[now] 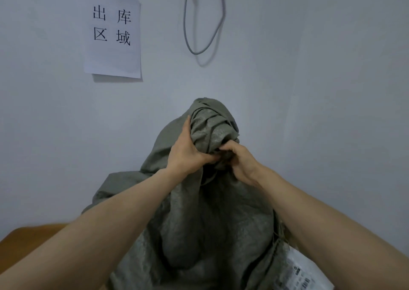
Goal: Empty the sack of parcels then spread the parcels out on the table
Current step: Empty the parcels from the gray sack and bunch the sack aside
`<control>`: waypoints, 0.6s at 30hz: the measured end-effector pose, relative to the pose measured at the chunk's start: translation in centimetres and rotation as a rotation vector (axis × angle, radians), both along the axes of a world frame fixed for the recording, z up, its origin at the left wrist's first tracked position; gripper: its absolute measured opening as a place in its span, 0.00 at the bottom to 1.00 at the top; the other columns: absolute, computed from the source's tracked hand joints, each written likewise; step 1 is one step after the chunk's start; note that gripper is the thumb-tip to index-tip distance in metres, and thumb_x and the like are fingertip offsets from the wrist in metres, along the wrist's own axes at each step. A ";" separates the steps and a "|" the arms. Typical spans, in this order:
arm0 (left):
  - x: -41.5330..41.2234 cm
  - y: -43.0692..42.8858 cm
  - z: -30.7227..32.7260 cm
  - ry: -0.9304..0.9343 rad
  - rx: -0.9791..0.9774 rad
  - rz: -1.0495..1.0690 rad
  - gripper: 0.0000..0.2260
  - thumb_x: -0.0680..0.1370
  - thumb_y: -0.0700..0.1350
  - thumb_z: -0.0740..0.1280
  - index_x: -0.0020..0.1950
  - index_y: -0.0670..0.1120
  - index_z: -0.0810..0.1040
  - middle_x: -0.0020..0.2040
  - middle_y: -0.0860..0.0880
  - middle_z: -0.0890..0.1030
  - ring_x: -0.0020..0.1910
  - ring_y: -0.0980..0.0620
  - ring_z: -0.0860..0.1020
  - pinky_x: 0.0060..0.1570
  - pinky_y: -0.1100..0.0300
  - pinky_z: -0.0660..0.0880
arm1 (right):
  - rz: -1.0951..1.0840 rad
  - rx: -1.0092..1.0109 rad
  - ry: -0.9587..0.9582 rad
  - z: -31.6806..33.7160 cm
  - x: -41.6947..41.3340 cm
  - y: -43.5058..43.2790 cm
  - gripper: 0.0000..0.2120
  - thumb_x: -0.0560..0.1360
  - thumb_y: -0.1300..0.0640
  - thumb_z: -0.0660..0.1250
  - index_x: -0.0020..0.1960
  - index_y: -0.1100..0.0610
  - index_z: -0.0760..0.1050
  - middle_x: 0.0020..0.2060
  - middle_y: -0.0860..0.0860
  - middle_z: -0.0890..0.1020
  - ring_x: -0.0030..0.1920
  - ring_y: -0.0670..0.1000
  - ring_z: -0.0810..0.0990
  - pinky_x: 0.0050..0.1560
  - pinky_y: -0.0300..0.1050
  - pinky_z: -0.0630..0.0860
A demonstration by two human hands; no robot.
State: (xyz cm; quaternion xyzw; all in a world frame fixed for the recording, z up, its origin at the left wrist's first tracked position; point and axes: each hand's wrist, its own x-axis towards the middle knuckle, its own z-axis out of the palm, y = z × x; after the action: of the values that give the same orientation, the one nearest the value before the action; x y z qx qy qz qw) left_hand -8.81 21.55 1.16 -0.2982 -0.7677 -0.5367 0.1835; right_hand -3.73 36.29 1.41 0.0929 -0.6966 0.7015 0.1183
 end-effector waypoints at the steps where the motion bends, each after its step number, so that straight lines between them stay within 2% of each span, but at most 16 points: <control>1: 0.1 -0.2 0.1 0.040 -0.037 0.051 0.53 0.59 0.57 0.79 0.76 0.56 0.50 0.66 0.51 0.74 0.64 0.49 0.74 0.63 0.49 0.72 | 0.015 0.054 -0.022 -0.1 -0.2 0.3 0.31 0.60 0.52 0.69 0.62 0.59 0.72 0.48 0.53 0.81 0.50 0.53 0.78 0.51 0.48 0.75; 4: 0.2 -1.0 0.5 0.200 -0.155 0.167 0.44 0.66 0.49 0.77 0.75 0.49 0.56 0.66 0.47 0.75 0.65 0.45 0.73 0.67 0.49 0.67 | 0.056 0.396 -0.099 1.1 0.2 1.9 0.32 0.63 0.46 0.72 0.65 0.52 0.69 0.56 0.50 0.79 0.56 0.51 0.78 0.57 0.45 0.74; 7: 0.1 -1.9 1.1 0.283 -0.277 0.213 0.40 0.68 0.49 0.75 0.74 0.49 0.59 0.67 0.47 0.74 0.66 0.45 0.71 0.71 0.49 0.62 | -0.055 0.800 -0.166 4.2 1.4 3.7 0.32 0.61 0.32 0.72 0.57 0.52 0.76 0.54 0.48 0.80 0.53 0.48 0.79 0.58 0.43 0.71; 8: -0.1 -2.0 1.2 0.304 -0.318 0.232 0.39 0.68 0.51 0.74 0.74 0.49 0.59 0.67 0.48 0.74 0.66 0.46 0.71 0.71 0.50 0.60 | -0.139 0.826 -0.152 5.2 1.8 4.1 0.32 0.59 0.30 0.71 0.53 0.52 0.79 0.52 0.49 0.81 0.53 0.49 0.79 0.58 0.44 0.70; 9: -0.3 -2.0 1.1 0.337 -0.365 0.251 0.37 0.70 0.53 0.73 0.74 0.50 0.59 0.67 0.49 0.74 0.67 0.48 0.71 0.72 0.50 0.58 | -0.218 0.770 -0.110 6.1 2.1 4.3 0.32 0.57 0.30 0.69 0.50 0.52 0.79 0.50 0.49 0.81 0.53 0.50 0.78 0.57 0.45 0.69; 11: -0.6 -1.9 0.7 0.411 -0.461 0.272 0.35 0.72 0.56 0.69 0.75 0.52 0.58 0.68 0.52 0.73 0.67 0.51 0.71 0.73 0.48 0.54 | -0.325 0.653 0.064 7.6 2.5 4.3 0.34 0.55 0.33 0.71 0.55 0.51 0.76 0.56 0.49 0.77 0.59 0.50 0.75 0.56 0.44 0.70; 12: -0.9 -1.8 0.3 0.443 -0.511 0.272 0.34 0.73 0.56 0.68 0.75 0.53 0.57 0.68 0.53 0.73 0.68 0.52 0.70 0.74 0.47 0.52 | -0.331 0.708 0.140 8.3 2.5 4.1 0.38 0.55 0.36 0.74 0.62 0.49 0.72 0.62 0.49 0.73 0.64 0.50 0.71 0.60 0.45 0.70; 14: -1.1 -1.6 -0.4 0.513 -0.612 0.271 0.32 0.75 0.55 0.66 0.75 0.54 0.55 0.69 0.54 0.72 0.69 0.53 0.69 0.74 0.46 0.49 | -0.202 0.999 0.158 9.0 2.4 3.4 0.53 0.57 0.43 0.79 0.75 0.40 0.54 0.75 0.47 0.54 0.75 0.50 0.54 0.71 0.50 0.60; 16: -0.9 -1.3 -0.8 0.582 -0.685 0.279 0.32 0.75 0.53 0.66 0.76 0.55 0.54 0.68 0.54 0.72 0.69 0.53 0.69 0.74 0.46 0.47 | -0.089 1.235 0.057 8.4 1.5 3.0 0.64 0.56 0.47 0.82 0.75 0.36 0.37 0.76 0.44 0.37 0.76 0.48 0.39 0.74 0.53 0.50; 18: -0.5 -1.2 -0.9 0.629 -0.707 0.265 0.33 0.76 0.49 0.66 0.76 0.54 0.54 0.69 0.53 0.71 0.69 0.52 0.68 0.75 0.46 0.47 | -0.035 1.266 -0.041 7.0 0.6 2.7 0.70 0.54 0.46 0.83 0.73 0.38 0.29 0.75 0.44 0.33 0.76 0.49 0.36 0.76 0.56 0.48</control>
State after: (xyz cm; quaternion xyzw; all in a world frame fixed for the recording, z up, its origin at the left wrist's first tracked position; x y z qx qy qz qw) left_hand -9.33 20.38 0.28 -0.3896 -0.8415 -0.0992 0.3609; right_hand -3.12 39.02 8.45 0.1200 -0.9801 0.1532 0.0388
